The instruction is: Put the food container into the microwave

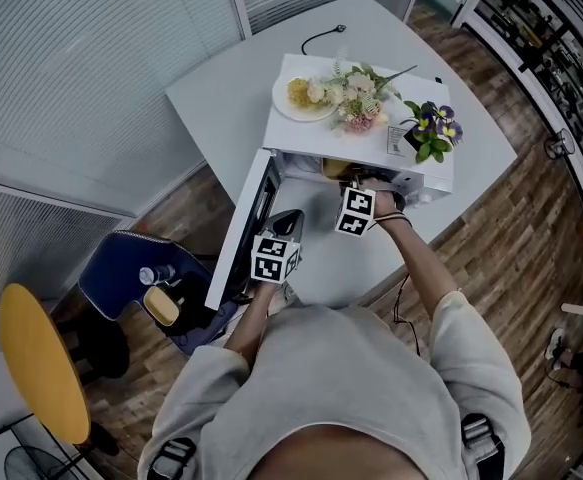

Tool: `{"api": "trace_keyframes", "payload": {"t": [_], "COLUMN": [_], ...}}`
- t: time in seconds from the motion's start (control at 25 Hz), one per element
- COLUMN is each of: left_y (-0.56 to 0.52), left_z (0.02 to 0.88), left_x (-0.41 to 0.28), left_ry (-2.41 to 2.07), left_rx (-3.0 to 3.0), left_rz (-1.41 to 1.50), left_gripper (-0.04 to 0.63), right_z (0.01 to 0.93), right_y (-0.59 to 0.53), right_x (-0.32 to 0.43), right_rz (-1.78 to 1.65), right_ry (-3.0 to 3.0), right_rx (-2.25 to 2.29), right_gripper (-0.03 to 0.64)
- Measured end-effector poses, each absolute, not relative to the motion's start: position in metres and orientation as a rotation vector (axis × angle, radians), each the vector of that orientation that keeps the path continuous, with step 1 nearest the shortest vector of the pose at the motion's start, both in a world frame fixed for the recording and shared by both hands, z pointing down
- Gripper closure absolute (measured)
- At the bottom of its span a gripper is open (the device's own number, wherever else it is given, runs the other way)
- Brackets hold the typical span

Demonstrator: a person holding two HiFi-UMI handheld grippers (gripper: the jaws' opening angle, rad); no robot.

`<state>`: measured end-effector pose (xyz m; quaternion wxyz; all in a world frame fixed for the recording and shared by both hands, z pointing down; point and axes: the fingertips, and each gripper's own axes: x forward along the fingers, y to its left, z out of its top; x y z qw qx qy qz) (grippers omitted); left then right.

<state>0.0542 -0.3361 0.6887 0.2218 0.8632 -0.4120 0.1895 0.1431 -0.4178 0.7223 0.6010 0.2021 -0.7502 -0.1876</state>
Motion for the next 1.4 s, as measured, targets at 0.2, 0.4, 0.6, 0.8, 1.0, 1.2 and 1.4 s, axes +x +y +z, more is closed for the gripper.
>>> {"api": "trace_keyframes", "payload": {"t": [0.2, 0.4, 0.6, 0.8, 1.0, 1.2, 1.4], "left_y": [-0.339, -0.340, -0.340, -0.343, -0.346, -0.346, -0.347], "left_z": [0.692, 0.695, 0.700, 0.702, 0.703, 0.704, 0.704], "left_x": [0.055, 0.056, 0.057, 0.057, 0.058, 0.057, 0.056], "left_ry": [-1.126, -1.110, -1.101, -1.097, -1.095, -1.092, -1.095], "left_rx": [2.384, 2.379, 2.367, 2.363, 2.362, 2.358, 2.356], "left_rz": [0.532, 0.539, 0.541, 0.541, 0.541, 0.544, 0.546], "left_gripper": [0.584, 0.584, 0.584, 0.584, 0.584, 0.584, 0.584], "right_z": [0.723, 0.728, 0.732, 0.736, 0.741, 0.741, 0.741], "right_y": [-0.435, -0.445, -0.456, -0.464, -0.470, -0.473, -0.473], "right_x": [0.142, 0.141, 0.143, 0.142, 0.142, 0.143, 0.142], "right_rz": [-0.437, -0.422, -0.404, -0.390, -0.390, -0.394, -0.391], "right_ry": [-1.729, -1.724, -1.714, -1.709, -1.694, -1.685, -1.685], "right_rx": [0.503, 0.518, 0.541, 0.557, 0.562, 0.568, 0.556], "right_gripper": [0.600, 0.600, 0.598, 0.598, 0.598, 0.598, 0.598]}}
